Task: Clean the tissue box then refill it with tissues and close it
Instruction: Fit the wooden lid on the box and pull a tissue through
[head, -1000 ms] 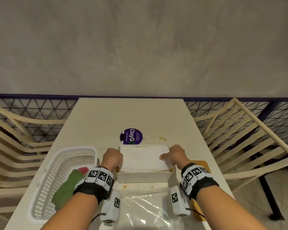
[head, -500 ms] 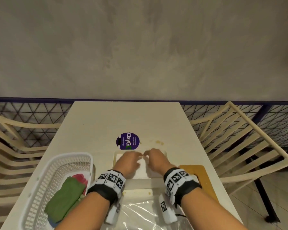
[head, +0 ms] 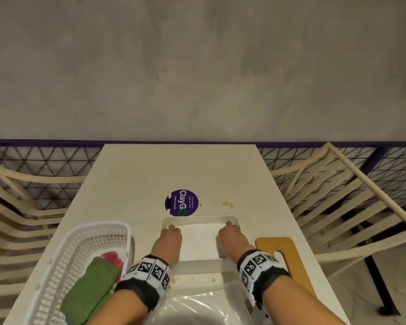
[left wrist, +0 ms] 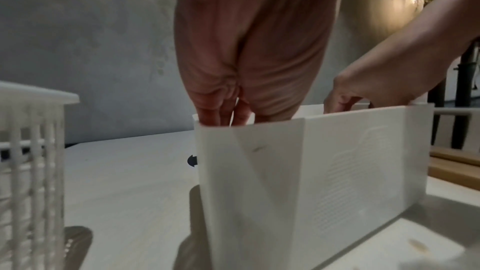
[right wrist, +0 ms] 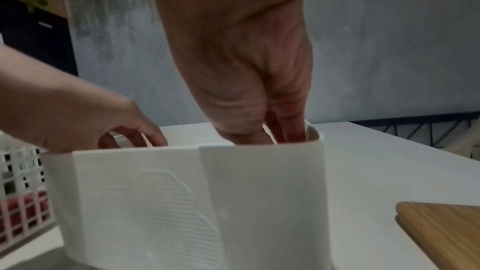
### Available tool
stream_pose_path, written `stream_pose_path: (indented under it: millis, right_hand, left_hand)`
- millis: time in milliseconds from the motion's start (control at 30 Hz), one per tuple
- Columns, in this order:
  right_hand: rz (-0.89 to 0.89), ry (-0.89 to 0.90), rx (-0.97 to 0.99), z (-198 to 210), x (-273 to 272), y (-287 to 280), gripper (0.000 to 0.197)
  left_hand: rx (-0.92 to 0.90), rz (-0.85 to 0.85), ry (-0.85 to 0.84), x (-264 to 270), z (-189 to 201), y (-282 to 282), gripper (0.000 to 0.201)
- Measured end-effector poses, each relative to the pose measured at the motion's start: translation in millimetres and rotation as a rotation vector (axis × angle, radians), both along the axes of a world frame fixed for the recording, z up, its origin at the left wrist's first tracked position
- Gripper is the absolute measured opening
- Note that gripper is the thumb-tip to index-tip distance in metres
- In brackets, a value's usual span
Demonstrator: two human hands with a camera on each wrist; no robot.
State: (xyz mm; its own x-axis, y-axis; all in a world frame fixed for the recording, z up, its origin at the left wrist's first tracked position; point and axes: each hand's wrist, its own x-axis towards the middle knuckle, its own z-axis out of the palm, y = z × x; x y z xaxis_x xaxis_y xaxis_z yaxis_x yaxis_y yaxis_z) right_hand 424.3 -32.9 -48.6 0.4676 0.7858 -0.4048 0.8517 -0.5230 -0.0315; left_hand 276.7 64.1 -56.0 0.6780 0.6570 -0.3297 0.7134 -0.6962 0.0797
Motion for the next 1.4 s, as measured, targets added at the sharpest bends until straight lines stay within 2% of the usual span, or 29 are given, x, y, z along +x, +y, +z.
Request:
stream_pose_path:
  millis: [133, 200, 267, 333, 400, 533, 633, 700, 767, 933, 1033, 1100, 1200, 1267, 1300, 1333, 1400]
  right_hand:
    - [0.013, 0.107, 0.07, 11, 13, -3, 0.028]
    - [0.019, 0.14, 0.159, 16, 26, -9, 0.029]
    - [-0.093, 0.199, 0.355, 23, 44, -18, 0.036]
    - [-0.265, 0.2, 0.459, 31, 65, -34, 0.04]
    - [-0.413, 0.163, 0.383, 28, 86, -60, 0.04]
    - [-0.561, 0.071, 0.087, -2, 101, -125, 0.026]
    - [-0.633, 0.156, -0.04, -28, 90, -159, 0.039]
    - [-0.644, 0.149, -0.037, -39, 85, -170, 0.049]
    - [-0.611, 0.109, -0.01, -42, 81, -175, 0.044]
    - [-0.613, 0.027, 0.036, -21, 83, -183, 0.045]
    - [-0.559, -0.169, 0.154, 15, 91, -183, 0.046]
    - [-0.45, -0.32, 0.264, 52, 94, -176, 0.056]
    - [-0.146, -0.46, 0.429, 109, 89, -153, 0.063]
    - [0.067, -0.538, 0.516, 142, 71, -129, 0.056]
    - [0.159, -0.561, 0.576, 156, 59, -115, 0.052]
    - [0.234, -0.574, 0.64, 167, 46, -102, 0.049]
    - [0.292, -0.547, 0.769, 182, 25, -81, 0.047]
  left_hand:
    - [-0.112, 0.011, 0.012, 0, 4, 6, 0.044]
    - [-0.205, 0.001, 0.051, 0, 12, 10, 0.043]
    - [-0.263, -0.021, 0.097, 1, 19, 13, 0.041]
    - [-0.265, -0.04, 0.1, 1, 21, 14, 0.036]
    - [-0.222, -0.028, 0.054, -1, 17, 11, 0.033]
    - [-0.128, 0.036, -0.132, -6, 3, 4, 0.019]
    - [-0.04, 0.091, -0.215, -12, 2, -2, 0.009]
    - [0.026, 0.128, -0.211, -16, 2, -6, 0.02]
    - [0.072, 0.19, -0.201, -19, 0, -9, 0.028]
    - [-0.054, 0.289, -0.327, -19, -1, -7, 0.023]
    - [-0.098, 0.332, -0.399, -23, 8, -9, 0.027]
    - [-0.11, 0.353, -0.541, -22, 22, -14, 0.032]
    - [-0.227, 0.252, -0.839, -9, 70, -31, 0.053]
    - [-0.427, 0.135, -0.949, 0, 107, -47, 0.069]
    - [-0.533, 0.095, -1.003, 3, 121, -55, 0.07]
    - [-0.615, 0.087, -1.081, 3, 132, -61, 0.063]
    - [-0.682, 0.208, -1.31, -4, 147, -67, 0.038]
